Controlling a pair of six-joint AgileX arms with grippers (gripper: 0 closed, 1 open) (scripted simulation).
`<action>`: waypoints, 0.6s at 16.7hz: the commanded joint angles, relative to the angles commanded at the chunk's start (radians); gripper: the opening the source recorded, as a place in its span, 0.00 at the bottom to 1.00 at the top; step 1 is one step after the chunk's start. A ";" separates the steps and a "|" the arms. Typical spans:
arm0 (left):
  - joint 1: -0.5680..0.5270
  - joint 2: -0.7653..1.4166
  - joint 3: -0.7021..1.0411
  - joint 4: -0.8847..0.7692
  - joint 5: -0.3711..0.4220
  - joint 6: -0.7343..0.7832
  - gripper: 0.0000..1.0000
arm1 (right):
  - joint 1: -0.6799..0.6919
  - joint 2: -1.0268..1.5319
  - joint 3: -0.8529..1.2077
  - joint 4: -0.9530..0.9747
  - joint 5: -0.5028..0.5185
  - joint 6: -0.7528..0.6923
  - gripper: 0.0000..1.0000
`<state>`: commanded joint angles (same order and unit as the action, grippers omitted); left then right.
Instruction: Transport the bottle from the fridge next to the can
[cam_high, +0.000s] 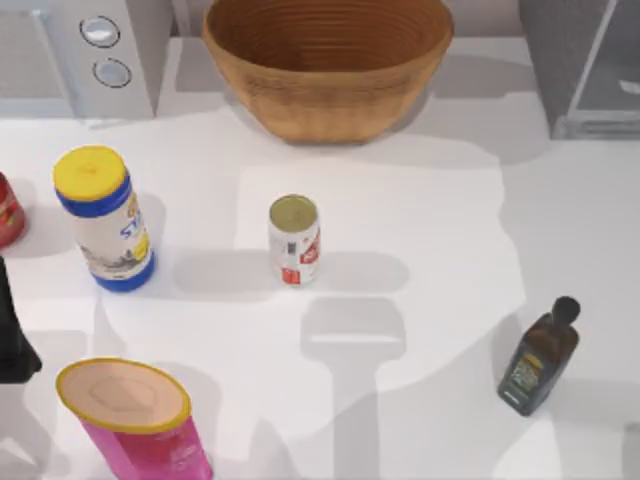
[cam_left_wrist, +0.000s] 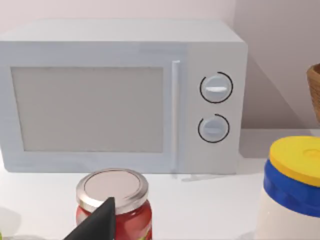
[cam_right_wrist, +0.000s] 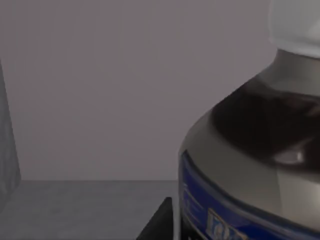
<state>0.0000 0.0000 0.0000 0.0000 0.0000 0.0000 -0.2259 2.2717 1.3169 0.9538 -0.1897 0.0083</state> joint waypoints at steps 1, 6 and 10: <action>0.000 0.000 0.000 0.000 0.000 0.000 1.00 | 0.000 0.000 0.000 0.000 0.000 0.000 0.00; 0.000 0.000 0.000 0.000 0.000 0.000 1.00 | 0.000 0.000 0.000 0.000 0.000 0.000 0.00; 0.000 0.000 0.000 0.000 0.000 0.000 1.00 | -0.003 -0.014 0.005 -0.017 0.000 0.002 0.00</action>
<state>0.0000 0.0000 0.0000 0.0000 0.0000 0.0000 -0.2294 2.2573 1.3218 0.9370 -0.1899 0.0098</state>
